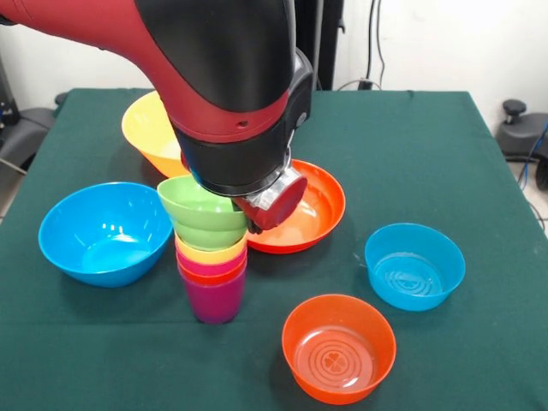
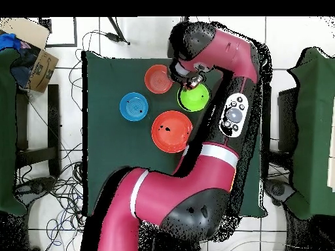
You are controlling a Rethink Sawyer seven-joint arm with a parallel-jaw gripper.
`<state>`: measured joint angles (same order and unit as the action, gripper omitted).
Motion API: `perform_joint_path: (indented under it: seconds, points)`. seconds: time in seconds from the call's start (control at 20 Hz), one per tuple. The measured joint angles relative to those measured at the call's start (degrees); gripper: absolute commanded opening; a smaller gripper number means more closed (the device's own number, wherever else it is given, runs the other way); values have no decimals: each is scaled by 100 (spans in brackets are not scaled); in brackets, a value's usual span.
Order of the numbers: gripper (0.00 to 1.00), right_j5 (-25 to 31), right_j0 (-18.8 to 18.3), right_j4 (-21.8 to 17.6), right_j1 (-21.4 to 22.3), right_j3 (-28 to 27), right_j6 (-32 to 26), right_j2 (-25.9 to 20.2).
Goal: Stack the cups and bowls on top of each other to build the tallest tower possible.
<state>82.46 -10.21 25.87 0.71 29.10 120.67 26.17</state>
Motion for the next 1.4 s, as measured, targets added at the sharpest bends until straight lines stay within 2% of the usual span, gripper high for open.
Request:
perform_joint_path:
  seconds: [0.5, 0.85, 1.4]
  points:
    - [0, 133, -4, -28, 88, 163, 0, -234]
    - [0, 365, -4, -53, 88, 230, 0, -279]
    - [0, 420, -12, -95, 89, 334, 0, -353]
